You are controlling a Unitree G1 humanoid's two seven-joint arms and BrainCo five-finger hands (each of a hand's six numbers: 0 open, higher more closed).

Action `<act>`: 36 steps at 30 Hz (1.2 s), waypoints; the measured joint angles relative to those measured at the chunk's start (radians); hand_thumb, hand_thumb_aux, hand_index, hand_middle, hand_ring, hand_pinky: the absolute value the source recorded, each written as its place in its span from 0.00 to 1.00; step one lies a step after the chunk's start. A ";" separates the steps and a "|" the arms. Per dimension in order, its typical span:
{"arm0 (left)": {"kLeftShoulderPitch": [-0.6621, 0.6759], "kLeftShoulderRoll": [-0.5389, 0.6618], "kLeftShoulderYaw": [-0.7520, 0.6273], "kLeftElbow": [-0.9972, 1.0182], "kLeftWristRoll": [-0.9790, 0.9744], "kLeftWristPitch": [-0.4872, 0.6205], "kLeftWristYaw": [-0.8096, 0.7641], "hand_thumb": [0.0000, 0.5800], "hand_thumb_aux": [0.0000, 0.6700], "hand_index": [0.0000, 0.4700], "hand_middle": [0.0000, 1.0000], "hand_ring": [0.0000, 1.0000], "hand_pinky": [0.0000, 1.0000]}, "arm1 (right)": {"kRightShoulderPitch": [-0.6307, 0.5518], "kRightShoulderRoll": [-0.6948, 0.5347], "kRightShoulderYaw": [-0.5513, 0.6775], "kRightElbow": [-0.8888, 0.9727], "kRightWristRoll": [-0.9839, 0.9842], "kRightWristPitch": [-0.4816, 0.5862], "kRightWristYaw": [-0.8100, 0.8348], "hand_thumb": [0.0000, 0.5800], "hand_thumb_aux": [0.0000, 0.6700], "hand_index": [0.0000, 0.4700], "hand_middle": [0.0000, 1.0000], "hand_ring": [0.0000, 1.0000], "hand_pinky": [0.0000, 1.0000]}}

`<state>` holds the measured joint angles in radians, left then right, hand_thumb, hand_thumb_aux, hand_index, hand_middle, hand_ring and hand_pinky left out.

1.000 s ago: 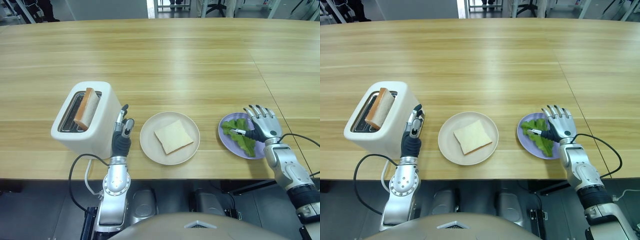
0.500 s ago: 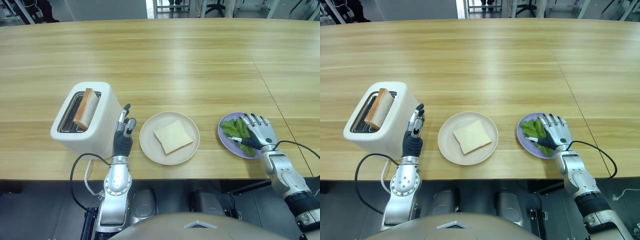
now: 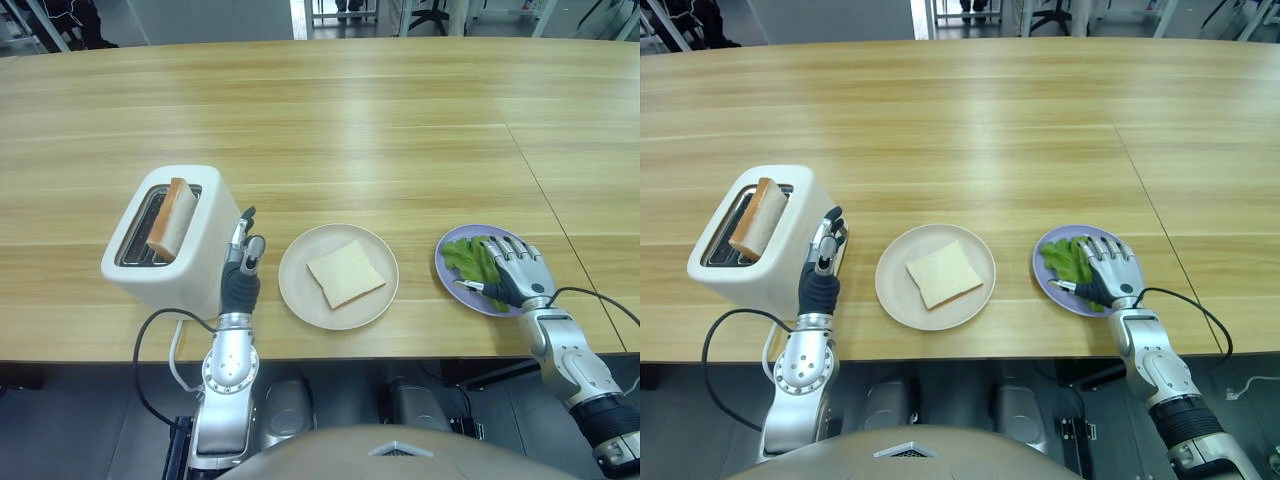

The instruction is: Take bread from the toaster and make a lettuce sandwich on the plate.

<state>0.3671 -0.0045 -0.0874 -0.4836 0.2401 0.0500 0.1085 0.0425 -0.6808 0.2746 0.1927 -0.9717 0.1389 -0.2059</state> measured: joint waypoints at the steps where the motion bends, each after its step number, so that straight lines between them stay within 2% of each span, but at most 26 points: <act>1: 0.003 0.000 0.001 -0.003 -0.003 0.000 0.000 0.00 0.00 0.00 0.00 0.00 0.00 | -0.002 0.000 0.001 0.000 -0.003 0.002 0.003 0.30 0.16 0.16 0.00 0.00 0.00; 2: 0.007 -0.002 0.002 -0.008 -0.004 0.000 0.000 0.00 0.00 0.00 0.00 0.00 0.00 | -0.004 0.000 0.001 0.000 -0.005 0.005 0.006 0.81 0.57 0.56 0.00 0.00 0.00; 3: 0.007 -0.003 0.003 -0.010 -0.005 0.000 0.000 0.00 0.00 0.00 0.00 0.00 0.00 | -0.005 0.000 0.002 0.000 -0.008 0.006 0.006 0.91 0.69 0.68 0.00 0.00 0.00; 4: 0.007 -0.003 0.006 -0.015 -0.007 0.000 -0.001 0.00 0.00 0.00 0.00 0.00 0.00 | -0.008 0.000 0.004 0.000 -0.016 0.008 0.007 0.96 0.80 0.78 0.00 0.00 0.00; 5: 0.006 -0.003 0.009 -0.020 -0.009 0.000 -0.001 0.00 0.00 0.00 0.00 0.00 0.00 | -0.010 0.000 0.006 0.000 -0.021 0.010 0.007 0.96 0.80 0.78 0.00 0.00 0.00; 6: 0.005 -0.003 0.010 -0.024 -0.011 0.001 -0.001 0.00 0.00 0.00 0.00 0.00 0.00 | -0.010 0.000 0.006 0.000 -0.025 0.013 0.008 1.00 1.00 0.98 0.00 0.00 0.00; 18: -0.002 -0.003 0.024 -0.029 -0.020 0.010 -0.005 0.00 0.00 0.00 0.00 0.00 0.00 | -0.015 -0.006 0.030 0.001 -0.072 0.034 0.019 1.00 1.00 0.98 0.00 0.00 0.00; 26: -0.017 -0.007 0.013 -0.013 -0.021 0.008 -0.008 0.00 0.00 0.00 0.00 0.00 0.00 | -0.018 0.013 0.003 -0.049 -0.018 0.014 0.001 1.00 1.00 0.98 0.00 0.00 0.00; 31: -0.049 -0.004 0.005 0.024 -0.022 0.008 -0.014 0.00 0.00 0.00 0.00 0.00 0.00 | -0.053 0.015 -0.049 -0.108 0.004 0.004 -0.038 1.00 1.00 0.98 0.00 0.00 0.00; 36: -0.084 -0.001 0.001 0.056 -0.025 0.004 -0.021 0.00 0.00 0.00 0.00 0.00 0.00 | -0.098 0.045 -0.041 -0.127 0.003 -0.024 -0.055 1.00 1.00 0.98 0.00 0.00 0.00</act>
<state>0.2829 -0.0060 -0.0865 -0.4277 0.2149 0.0538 0.0870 -0.0553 -0.6356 0.2337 0.0656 -0.9686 0.1148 -0.2614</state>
